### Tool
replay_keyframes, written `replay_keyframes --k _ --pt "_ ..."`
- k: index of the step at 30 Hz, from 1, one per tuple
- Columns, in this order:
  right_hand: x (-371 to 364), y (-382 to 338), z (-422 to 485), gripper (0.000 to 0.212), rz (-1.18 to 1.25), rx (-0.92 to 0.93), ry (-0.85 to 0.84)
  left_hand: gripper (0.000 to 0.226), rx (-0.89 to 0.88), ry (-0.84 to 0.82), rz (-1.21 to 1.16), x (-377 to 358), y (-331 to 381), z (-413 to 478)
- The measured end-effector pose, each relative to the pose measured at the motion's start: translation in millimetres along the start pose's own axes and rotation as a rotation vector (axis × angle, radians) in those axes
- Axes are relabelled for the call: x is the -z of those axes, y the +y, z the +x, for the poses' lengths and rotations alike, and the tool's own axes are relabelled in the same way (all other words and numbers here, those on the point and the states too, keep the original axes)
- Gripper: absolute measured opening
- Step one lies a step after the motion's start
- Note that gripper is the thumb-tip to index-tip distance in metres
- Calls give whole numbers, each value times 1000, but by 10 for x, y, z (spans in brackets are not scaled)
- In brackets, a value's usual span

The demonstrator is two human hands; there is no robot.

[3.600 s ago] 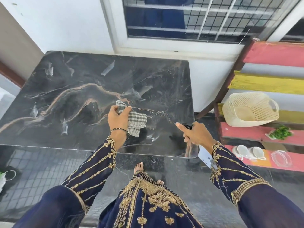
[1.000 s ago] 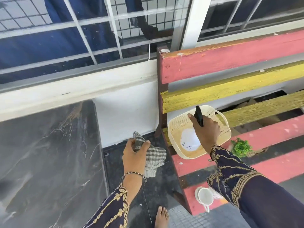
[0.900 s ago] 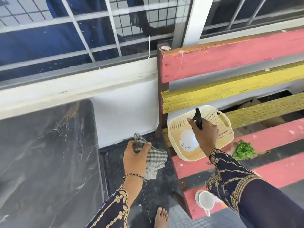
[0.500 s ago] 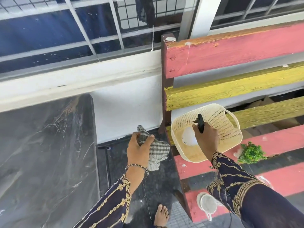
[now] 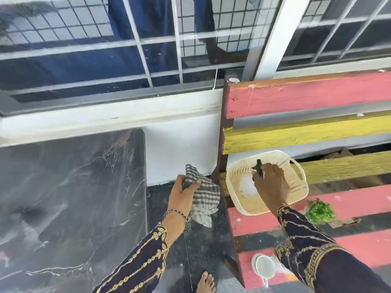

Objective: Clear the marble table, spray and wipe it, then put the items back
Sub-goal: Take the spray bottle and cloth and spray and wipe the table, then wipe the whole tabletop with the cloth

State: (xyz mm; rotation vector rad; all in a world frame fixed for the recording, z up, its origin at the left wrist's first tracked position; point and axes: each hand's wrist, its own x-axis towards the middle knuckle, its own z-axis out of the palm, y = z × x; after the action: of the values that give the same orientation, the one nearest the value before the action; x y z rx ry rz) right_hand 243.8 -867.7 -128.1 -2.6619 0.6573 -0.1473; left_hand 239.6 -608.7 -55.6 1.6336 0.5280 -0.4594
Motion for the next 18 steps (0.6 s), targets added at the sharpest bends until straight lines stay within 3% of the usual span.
replay_keyframes --k 6,10,13,15,18 --pt "230 -710 -362 13 185 186 -69 19 -6 -6 -138 437 159 -342" --pt "369 -1510 -938 34 362 335 -183 14 -13 -24 -273 995 206 -714" --pt "398 -2113 -1448 67 479 224 -414 17 -1 -1 -401 1523 168 -1016" --pt "362 -2532 -1816 91 582 74 -643 7 -35 19 -488 1964 77 -1224" --pt "233 -3128 -2331 98 997 -229 -957 26 -45 57 -561 2654 -98 -1544"
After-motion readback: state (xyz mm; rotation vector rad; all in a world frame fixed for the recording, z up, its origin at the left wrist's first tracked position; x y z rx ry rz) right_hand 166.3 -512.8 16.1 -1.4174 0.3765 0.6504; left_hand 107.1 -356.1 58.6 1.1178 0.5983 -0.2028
